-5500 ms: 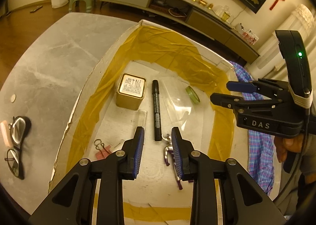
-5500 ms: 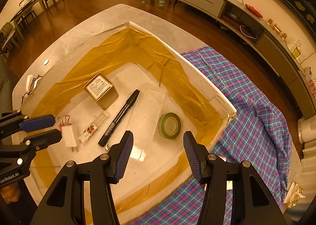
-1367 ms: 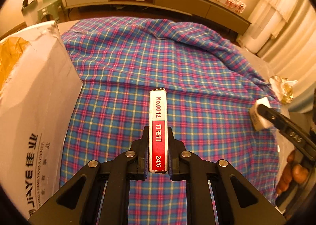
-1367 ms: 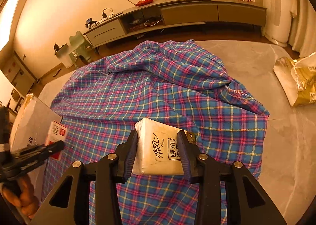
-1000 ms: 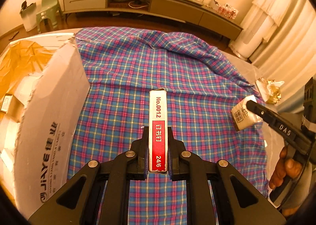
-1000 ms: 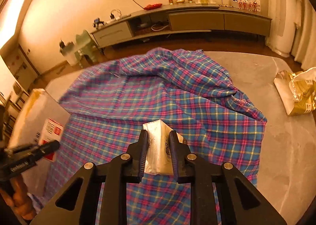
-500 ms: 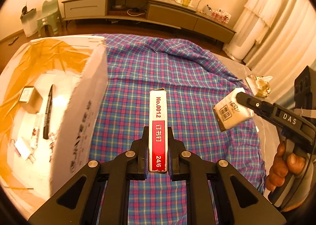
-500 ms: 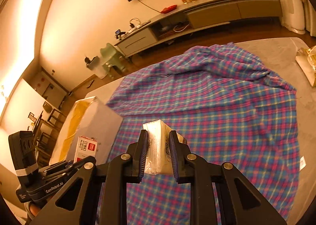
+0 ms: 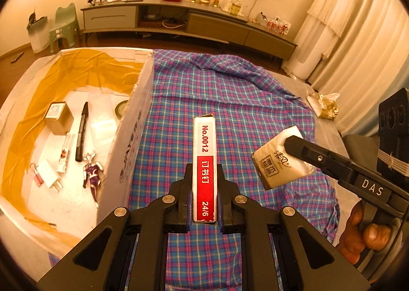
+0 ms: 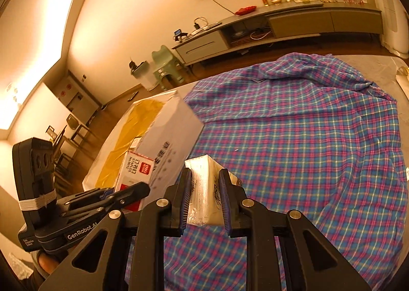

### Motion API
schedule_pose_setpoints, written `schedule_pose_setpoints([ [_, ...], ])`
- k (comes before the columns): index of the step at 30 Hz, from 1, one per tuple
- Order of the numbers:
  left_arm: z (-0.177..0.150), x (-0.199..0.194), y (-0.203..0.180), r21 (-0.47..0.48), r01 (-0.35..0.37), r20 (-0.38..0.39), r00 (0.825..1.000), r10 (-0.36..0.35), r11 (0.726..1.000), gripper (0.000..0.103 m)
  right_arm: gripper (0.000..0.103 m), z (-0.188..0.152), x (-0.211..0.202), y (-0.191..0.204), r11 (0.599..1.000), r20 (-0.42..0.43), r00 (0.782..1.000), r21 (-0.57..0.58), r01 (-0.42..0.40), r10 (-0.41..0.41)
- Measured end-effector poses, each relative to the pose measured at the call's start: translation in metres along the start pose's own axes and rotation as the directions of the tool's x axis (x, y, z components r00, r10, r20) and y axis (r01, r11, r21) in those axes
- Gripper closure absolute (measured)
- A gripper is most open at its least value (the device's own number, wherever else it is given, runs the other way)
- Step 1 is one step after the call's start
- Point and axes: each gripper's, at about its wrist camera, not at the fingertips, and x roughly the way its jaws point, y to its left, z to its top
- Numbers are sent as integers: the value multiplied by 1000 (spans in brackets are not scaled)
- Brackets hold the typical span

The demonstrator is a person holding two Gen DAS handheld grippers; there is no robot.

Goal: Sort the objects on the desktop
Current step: 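Carry the staple box in the left tool while the right tool carries the tissue pack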

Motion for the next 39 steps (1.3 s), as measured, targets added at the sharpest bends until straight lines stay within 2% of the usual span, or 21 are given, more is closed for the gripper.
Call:
schedule_pose_setpoints([
  [10, -12, -36, 18, 7, 1, 38, 999, -1, 1000, 88, 80, -5, -16, 50, 998, 8, 1000, -67, -8, 8],
  [23, -25, -75, 60, -32, 23, 93, 995, -20, 999, 88, 80, -5, -15, 114, 988, -5, 999, -151, -34, 34],
  [39, -25, -87, 112, -108, 26, 124, 992, -13, 994, 88, 80, 8, 2, 176, 969, -27, 998, -243, -55, 50],
])
